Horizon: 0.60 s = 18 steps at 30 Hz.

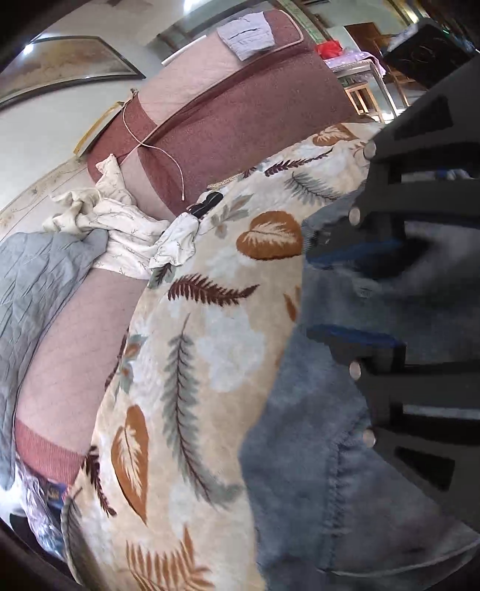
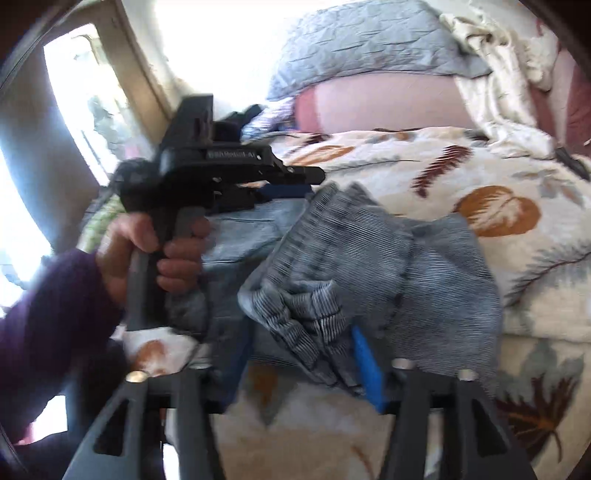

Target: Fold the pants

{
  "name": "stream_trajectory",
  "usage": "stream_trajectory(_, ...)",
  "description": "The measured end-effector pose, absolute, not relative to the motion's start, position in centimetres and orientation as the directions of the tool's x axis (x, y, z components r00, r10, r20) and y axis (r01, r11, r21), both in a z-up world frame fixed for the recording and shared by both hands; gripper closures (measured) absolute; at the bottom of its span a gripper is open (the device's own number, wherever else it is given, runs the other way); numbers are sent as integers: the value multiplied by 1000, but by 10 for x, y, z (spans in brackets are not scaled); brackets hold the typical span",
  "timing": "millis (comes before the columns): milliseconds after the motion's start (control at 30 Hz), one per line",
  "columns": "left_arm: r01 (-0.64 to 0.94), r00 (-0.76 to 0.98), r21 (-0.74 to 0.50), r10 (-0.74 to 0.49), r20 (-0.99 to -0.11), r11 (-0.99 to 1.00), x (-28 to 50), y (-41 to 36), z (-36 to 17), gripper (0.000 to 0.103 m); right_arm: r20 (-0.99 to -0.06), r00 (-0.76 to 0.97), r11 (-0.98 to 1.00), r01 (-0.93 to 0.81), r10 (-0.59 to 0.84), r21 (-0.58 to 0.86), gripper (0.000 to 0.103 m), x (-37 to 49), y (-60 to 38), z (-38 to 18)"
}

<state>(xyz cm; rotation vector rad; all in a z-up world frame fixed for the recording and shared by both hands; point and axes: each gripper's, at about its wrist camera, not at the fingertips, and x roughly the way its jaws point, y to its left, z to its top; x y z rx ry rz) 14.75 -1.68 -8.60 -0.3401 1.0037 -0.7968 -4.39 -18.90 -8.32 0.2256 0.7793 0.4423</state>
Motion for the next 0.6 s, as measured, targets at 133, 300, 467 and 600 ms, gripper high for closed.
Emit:
stream_trajectory(133, 383, 269, -640, -744, -612, 666, 137, -6, -89, 42, -580, 652, 870, -310, 488, 384, 32, -49, -200, -77)
stream_trajectory(300, 325, 269, -637, -714, -647, 699, 134, -12, -89, 32, -590, 694, 895, -192, 413, 402, 32, -45, -220, -82)
stream_trajectory(467, 277, 242, -661, -717, -654, 697, 147, -33, -89, 27, -599, 688, 899, -190, 409, 395, 32, -40, -219, -83)
stream_trajectory(600, 302, 177, -546, -608, -774, 782, 150, -65, -98, 27, -630, 668, 914, -221, 396, 340, 32, -41, -207, -86)
